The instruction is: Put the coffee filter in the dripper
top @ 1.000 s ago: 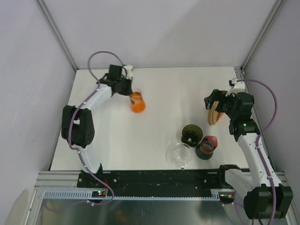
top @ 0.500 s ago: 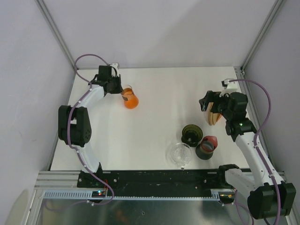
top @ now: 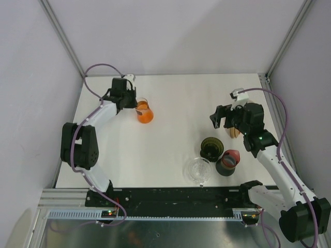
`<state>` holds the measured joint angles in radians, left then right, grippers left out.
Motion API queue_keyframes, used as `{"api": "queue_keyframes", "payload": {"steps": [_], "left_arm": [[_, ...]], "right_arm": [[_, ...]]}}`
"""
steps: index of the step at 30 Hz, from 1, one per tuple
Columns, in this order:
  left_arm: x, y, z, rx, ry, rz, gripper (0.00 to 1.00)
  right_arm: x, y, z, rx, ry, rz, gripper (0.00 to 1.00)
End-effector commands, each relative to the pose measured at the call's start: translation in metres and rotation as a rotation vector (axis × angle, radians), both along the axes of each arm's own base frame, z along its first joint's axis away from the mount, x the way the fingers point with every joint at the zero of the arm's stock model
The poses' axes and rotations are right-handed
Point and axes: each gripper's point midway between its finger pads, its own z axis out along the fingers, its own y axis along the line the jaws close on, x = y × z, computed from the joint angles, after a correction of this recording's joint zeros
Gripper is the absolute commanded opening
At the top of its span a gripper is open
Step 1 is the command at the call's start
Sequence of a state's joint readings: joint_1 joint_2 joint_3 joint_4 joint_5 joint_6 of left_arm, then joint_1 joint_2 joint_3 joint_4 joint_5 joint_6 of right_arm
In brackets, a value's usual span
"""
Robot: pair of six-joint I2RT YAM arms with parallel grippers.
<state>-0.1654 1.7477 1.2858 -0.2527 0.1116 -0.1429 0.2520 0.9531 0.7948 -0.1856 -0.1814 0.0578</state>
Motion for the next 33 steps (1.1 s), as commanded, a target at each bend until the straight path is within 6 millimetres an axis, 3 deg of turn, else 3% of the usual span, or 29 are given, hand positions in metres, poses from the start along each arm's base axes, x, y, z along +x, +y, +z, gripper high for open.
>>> {"api": "queue_keyframes", "payload": {"steps": [1, 7, 12, 19, 27, 33], "left_arm": [[-0.017, -0.02, 0.042, 0.057, -0.124, -0.059, 0.0], [-0.027, -0.019, 0.038, 0.075, -0.114, -0.063, 0.01], [-0.028, -0.02, 0.034, 0.083, -0.106, -0.083, 0.21], [-0.028, -0.021, 0.035, 0.083, -0.108, -0.097, 0.25], [-0.025, -0.029, 0.089, 0.05, -0.229, -0.14, 0.54], [-0.041, -0.048, 0.128, 0.08, -0.343, -0.26, 0.6]], "right_arm": [[0.002, 0.004, 0.033, -0.01, -0.084, 0.016, 0.93], [0.001, 0.004, 0.034, -0.023, -0.088, 0.019, 0.94], [0.0, 0.006, 0.033, -0.026, -0.086, 0.022, 0.94], [-0.002, 0.005, 0.035, -0.034, -0.093, 0.019, 0.95], [-0.002, 0.004, 0.035, -0.037, -0.095, 0.015, 0.96], [-0.004, 0.002, 0.033, -0.044, -0.083, 0.003, 0.97]]}}
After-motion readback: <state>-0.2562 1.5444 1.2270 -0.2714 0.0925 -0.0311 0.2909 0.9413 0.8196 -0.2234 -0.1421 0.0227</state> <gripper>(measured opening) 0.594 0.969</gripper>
